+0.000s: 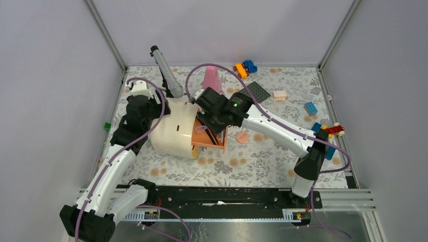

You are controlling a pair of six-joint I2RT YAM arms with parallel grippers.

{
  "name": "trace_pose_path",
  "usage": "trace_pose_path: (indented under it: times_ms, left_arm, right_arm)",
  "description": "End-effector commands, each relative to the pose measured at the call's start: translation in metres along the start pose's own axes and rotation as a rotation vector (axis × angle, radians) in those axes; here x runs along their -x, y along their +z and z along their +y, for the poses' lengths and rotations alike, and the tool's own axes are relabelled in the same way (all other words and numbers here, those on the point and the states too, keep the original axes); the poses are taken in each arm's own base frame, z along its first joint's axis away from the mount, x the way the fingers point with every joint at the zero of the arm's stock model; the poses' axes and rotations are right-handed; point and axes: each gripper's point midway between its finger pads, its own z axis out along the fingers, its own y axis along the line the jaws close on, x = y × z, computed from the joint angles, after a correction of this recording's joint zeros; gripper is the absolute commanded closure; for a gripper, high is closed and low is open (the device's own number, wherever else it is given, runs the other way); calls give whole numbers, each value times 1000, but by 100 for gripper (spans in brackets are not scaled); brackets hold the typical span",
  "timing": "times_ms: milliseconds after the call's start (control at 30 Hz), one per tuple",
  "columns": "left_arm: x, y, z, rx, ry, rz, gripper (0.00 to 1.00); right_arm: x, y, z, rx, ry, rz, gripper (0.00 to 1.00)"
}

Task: Organize the makeup
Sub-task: Place the makeup tool in the drawer.

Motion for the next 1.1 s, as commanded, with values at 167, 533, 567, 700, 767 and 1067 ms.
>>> trace_pose_path:
  times_ms: [167,533,567,700,767,1067]
  left_arm:
    - [-12,-1,5,12,27,57,22]
    - [-13,-1,5,11,28,60,22]
    - [-13,-1,5,10,28,60,22]
    - [-12,-1,5,12,27,58,22]
    - [-12,-1,6,13,27,59,22]
    - [-13,0,5,8,27,63,22]
  right_arm:
    - [24,-16,6,-7,-50,-85,49]
    - [57,-61,-14,-76,78,-337,45]
    - [62,-73,-23,-108,114,-395,44]
    - [62,-121,-85,-341,359,-615,24]
    - [44,-122,-123,-421,503,-617,21]
    - [-87,-9,-197,-467,776,-192,20]
